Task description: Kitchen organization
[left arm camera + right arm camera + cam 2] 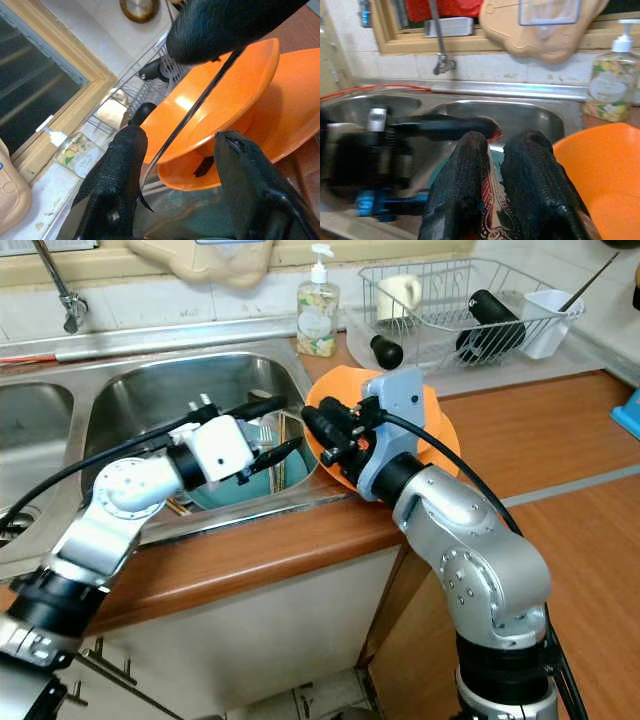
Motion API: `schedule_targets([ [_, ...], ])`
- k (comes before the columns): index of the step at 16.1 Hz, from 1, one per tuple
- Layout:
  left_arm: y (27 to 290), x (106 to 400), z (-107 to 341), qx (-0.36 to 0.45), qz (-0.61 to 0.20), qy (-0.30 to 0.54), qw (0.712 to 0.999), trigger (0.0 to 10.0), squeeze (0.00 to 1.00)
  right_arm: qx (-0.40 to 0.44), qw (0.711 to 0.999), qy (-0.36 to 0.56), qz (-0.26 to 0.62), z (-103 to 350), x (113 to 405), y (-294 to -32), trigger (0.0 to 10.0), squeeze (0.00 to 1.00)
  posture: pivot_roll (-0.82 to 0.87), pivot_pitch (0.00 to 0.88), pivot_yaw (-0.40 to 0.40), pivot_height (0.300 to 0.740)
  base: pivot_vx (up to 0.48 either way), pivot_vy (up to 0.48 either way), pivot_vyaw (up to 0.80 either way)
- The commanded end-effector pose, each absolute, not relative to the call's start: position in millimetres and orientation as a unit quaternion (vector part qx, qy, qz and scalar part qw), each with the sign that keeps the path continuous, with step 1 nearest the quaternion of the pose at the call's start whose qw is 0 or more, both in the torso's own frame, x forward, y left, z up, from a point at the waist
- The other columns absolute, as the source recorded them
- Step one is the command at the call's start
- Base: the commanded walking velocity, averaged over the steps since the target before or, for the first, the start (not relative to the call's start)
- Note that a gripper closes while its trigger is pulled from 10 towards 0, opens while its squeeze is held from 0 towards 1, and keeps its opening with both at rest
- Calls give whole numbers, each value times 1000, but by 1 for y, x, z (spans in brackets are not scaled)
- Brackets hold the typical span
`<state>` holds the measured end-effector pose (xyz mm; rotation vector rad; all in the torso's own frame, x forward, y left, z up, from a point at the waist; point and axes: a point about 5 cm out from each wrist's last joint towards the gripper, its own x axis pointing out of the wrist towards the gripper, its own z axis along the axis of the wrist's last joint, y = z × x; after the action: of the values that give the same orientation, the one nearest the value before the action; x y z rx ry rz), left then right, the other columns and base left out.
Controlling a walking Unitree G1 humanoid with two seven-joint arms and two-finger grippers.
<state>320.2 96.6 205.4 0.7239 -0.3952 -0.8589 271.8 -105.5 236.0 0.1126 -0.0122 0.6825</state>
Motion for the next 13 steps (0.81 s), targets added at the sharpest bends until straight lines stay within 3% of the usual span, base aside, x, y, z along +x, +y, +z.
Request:
schedule_targets([
  [1, 93, 322, 206, 352, -405, -190, 822, 2627, 0, 58, 933, -8, 355, 239, 268, -100, 0, 0, -146, 0, 17, 740, 0, 0, 0],
  [2, 93, 324, 205, 357, -404, -187, 821, 0, 0, 60, 931, -7, 360, 239, 267, -98, 0, 0, -146, 0, 19, 740, 0, 0, 0],
  [13, 99, 328, 195, 410, -412, -173, 795, 0, 0, 65, 932, 0, 357, 238, 266, -94, 0, 0, -145, 0, 27, 740, 0, 0, 0],
])
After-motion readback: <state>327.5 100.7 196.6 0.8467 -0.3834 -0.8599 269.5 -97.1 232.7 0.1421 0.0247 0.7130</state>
